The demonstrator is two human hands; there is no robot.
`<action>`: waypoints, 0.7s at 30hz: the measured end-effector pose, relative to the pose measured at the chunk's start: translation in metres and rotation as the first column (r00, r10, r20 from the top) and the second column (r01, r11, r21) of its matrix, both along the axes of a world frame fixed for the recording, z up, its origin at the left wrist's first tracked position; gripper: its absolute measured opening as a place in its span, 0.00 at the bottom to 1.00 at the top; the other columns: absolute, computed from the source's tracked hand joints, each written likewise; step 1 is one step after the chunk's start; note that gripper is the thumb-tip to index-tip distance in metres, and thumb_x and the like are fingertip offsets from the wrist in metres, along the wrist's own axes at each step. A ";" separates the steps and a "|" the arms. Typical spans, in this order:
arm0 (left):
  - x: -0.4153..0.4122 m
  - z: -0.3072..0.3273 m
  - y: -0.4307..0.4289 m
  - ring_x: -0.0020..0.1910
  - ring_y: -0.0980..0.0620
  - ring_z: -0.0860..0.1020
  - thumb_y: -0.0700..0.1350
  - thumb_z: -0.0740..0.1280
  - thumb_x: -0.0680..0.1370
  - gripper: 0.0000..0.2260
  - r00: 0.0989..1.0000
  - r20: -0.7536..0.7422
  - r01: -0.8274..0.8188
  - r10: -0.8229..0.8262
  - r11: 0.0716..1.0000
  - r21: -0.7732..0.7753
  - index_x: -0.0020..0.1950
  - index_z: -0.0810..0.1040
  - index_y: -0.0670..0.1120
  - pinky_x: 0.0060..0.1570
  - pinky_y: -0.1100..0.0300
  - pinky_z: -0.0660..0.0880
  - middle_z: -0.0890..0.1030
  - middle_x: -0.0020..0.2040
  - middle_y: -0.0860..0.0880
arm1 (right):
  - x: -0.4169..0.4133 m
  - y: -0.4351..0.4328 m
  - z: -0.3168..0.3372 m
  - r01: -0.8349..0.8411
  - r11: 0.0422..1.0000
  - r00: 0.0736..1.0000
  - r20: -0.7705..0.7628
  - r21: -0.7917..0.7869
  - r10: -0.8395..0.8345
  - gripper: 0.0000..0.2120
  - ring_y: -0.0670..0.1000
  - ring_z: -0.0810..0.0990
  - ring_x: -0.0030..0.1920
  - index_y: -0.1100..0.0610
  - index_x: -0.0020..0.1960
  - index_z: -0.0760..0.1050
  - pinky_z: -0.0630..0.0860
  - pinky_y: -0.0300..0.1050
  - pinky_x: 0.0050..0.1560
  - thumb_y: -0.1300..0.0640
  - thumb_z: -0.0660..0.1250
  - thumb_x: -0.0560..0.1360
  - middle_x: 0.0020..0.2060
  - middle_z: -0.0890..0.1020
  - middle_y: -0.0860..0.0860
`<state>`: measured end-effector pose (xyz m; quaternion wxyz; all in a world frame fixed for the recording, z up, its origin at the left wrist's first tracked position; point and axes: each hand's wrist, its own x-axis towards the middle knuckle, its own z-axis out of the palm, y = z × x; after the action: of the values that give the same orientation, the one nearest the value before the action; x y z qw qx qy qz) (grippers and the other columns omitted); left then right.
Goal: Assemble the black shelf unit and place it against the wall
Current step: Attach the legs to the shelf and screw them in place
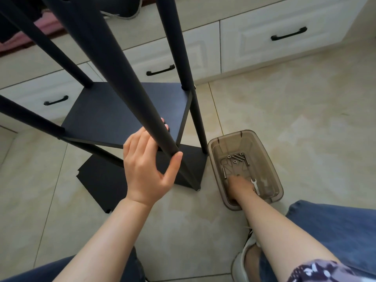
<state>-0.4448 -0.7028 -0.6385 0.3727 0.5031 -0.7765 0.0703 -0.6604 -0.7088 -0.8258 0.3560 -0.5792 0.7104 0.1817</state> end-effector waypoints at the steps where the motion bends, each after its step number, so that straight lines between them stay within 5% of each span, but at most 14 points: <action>1: 0.000 -0.001 0.000 0.73 0.59 0.65 0.58 0.61 0.82 0.21 1.000 -0.002 0.000 0.000 1.000 0.000 0.67 0.75 0.45 0.73 0.57 0.58 0.73 0.68 0.54 | 0.001 -0.001 0.000 -0.017 1.000 1.000 -0.008 -0.004 0.017 0.23 0.60 0.72 0.70 0.56 0.72 0.68 0.74 0.56 0.64 0.65 0.59 0.78 0.70 0.72 0.57; 6: 0.000 -0.004 -0.002 0.74 0.61 0.64 0.59 0.61 0.82 0.22 1.000 -0.011 -0.003 0.002 1.000 -0.004 0.68 0.75 0.45 0.74 0.57 0.57 0.72 0.69 0.55 | -0.002 -0.003 0.001 0.032 0.999 0.998 0.045 0.004 -0.032 0.21 0.61 0.75 0.67 0.60 0.69 0.71 0.75 0.56 0.64 0.63 0.61 0.77 0.67 0.75 0.59; 11: 0.001 -0.003 -0.001 0.74 0.60 0.64 0.59 0.61 0.83 0.21 1.000 0.002 -0.008 0.008 1.000 -0.001 0.68 0.75 0.46 0.73 0.57 0.57 0.72 0.69 0.56 | -0.009 -0.004 0.003 0.198 0.980 0.966 0.169 -0.002 -0.195 0.16 0.61 0.79 0.61 0.66 0.63 0.75 0.73 0.44 0.49 0.60 0.62 0.78 0.61 0.79 0.62; 17: -0.001 0.002 0.002 0.71 0.50 0.71 0.58 0.62 0.82 0.20 1.000 0.009 -0.017 0.016 0.999 0.036 0.68 0.75 0.47 0.72 0.59 0.57 0.77 0.67 0.50 | -0.015 -0.008 0.019 0.363 0.928 0.902 0.282 -0.080 -0.328 0.15 0.62 0.77 0.63 0.64 0.61 0.77 0.74 0.45 0.58 0.59 0.64 0.76 0.59 0.81 0.63; 21: -0.004 0.012 0.008 0.70 0.47 0.73 0.57 0.64 0.80 0.20 1.000 0.004 -0.029 0.028 0.995 0.096 0.67 0.76 0.46 0.71 0.57 0.60 0.79 0.66 0.47 | -0.021 -0.010 0.040 0.586 0.804 0.748 0.447 -0.098 -0.491 0.10 0.59 0.80 0.58 0.64 0.52 0.83 0.76 0.47 0.60 0.65 0.64 0.75 0.50 0.84 0.62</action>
<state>-0.4486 -0.6950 -0.6263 0.3462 0.5313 -0.7722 0.0389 -0.6813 -0.7189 -0.7854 0.4604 -0.4097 0.7757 -0.1360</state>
